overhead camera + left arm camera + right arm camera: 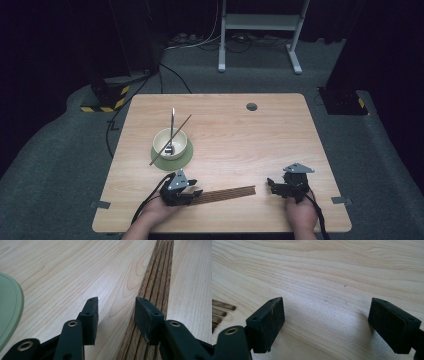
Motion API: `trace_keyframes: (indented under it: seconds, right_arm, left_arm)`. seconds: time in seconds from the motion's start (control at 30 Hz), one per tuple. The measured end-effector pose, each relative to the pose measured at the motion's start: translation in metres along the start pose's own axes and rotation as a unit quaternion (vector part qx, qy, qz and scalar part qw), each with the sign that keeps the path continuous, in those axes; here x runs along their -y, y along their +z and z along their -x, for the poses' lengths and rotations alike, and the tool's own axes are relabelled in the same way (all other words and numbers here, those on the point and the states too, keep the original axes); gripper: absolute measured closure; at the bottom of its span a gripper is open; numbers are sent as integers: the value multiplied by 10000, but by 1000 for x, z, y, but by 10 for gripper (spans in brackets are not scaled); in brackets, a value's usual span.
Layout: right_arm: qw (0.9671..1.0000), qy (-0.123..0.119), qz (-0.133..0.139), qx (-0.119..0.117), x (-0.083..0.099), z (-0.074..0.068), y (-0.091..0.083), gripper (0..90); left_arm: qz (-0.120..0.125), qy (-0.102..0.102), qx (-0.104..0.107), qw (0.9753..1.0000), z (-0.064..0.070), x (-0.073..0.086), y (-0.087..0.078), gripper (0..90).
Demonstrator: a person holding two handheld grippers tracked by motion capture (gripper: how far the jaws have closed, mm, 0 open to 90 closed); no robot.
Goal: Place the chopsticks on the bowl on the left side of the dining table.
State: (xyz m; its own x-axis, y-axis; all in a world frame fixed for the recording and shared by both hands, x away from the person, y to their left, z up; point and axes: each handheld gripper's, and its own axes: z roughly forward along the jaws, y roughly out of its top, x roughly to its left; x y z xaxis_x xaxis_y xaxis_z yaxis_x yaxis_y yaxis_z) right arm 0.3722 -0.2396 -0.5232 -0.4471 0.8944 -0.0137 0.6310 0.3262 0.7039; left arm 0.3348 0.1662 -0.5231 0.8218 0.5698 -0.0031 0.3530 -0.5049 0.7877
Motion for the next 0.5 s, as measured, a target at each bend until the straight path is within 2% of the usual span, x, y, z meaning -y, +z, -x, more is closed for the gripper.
trace_keyframes:
  seconds: [0.3,0.5]
  right_arm:
    - [10000,18,-5,-5,0,0,0,135]
    - [10000,16,-5,-5,0,-1,0,135]
  left_arm:
    - [14,-37,-41,10000,-1,0,0,564]
    - [-58,-182,-244,9995,-2,0,2,598]
